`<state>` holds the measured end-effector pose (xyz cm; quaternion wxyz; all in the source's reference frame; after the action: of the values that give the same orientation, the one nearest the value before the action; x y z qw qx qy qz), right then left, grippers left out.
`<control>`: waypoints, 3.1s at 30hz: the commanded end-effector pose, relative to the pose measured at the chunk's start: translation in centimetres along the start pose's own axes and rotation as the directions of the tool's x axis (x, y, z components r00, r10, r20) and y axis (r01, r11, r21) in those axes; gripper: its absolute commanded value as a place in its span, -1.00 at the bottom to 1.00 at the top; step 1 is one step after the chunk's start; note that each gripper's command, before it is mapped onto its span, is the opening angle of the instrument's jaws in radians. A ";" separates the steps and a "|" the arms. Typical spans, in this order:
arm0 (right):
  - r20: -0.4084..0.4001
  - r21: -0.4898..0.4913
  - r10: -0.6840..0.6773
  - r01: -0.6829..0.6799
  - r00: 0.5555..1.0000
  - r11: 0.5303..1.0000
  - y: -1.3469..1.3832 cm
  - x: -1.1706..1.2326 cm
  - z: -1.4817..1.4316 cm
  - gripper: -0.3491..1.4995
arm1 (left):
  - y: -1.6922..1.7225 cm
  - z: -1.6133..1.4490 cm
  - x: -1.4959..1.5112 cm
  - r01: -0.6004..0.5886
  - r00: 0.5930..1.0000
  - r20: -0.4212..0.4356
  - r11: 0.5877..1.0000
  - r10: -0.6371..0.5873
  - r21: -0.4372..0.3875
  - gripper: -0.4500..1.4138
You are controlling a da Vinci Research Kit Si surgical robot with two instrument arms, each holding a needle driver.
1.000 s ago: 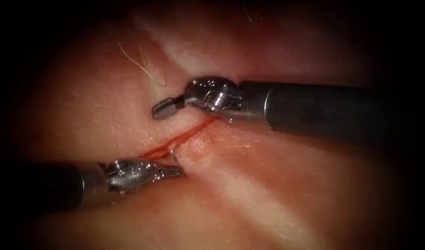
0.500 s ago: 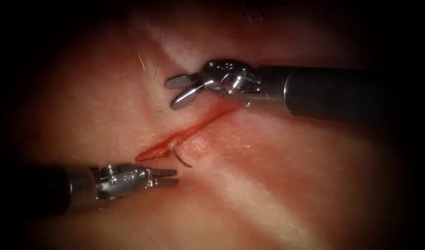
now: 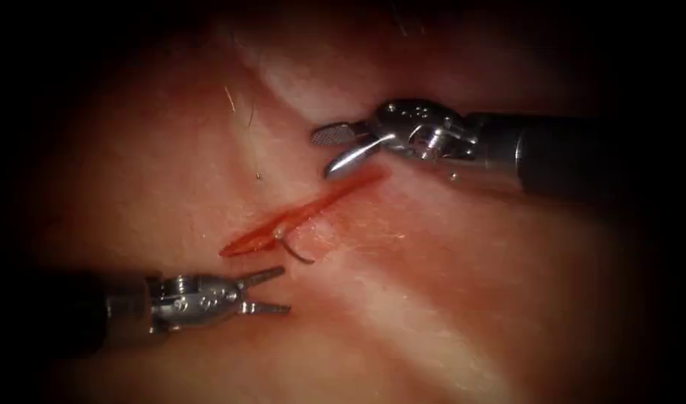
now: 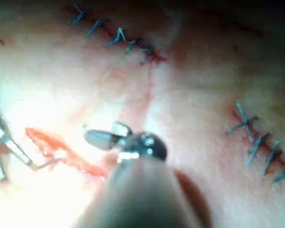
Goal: Wound Closure
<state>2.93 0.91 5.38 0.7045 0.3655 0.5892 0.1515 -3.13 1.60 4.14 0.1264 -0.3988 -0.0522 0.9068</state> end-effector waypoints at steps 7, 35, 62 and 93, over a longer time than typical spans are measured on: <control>-0.001 -0.051 -0.026 0.026 1.000 0.998 -0.25 -0.28 -0.26 0.33 | -0.10 0.06 0.07 -0.028 1.000 -0.008 0.999 0.028 0.036 -0.06; -0.010 -0.073 -0.049 0.048 0.999 0.996 -0.35 -0.70 -0.25 0.38 | -0.31 0.36 0.14 -0.010 1.000 0.028 0.996 0.008 0.083 0.24; -0.018 -0.073 -0.015 0.014 1.000 0.997 -0.32 -0.73 -0.23 0.27 | -0.19 0.41 0.15 0.207 0.976 0.037 0.970 -0.213 0.125 -1.00; -0.025 0.017 0.157 -0.157 0.987 0.987 -0.44 -0.92 -0.29 -0.11 | -0.47 -0.29 1.53 -0.142 0.979 -0.140 0.989 0.147 0.047 -1.00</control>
<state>2.25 0.10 5.69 0.6788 0.4148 0.5689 0.2086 -3.75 2.55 2.83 0.0677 -0.4632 0.0076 0.8836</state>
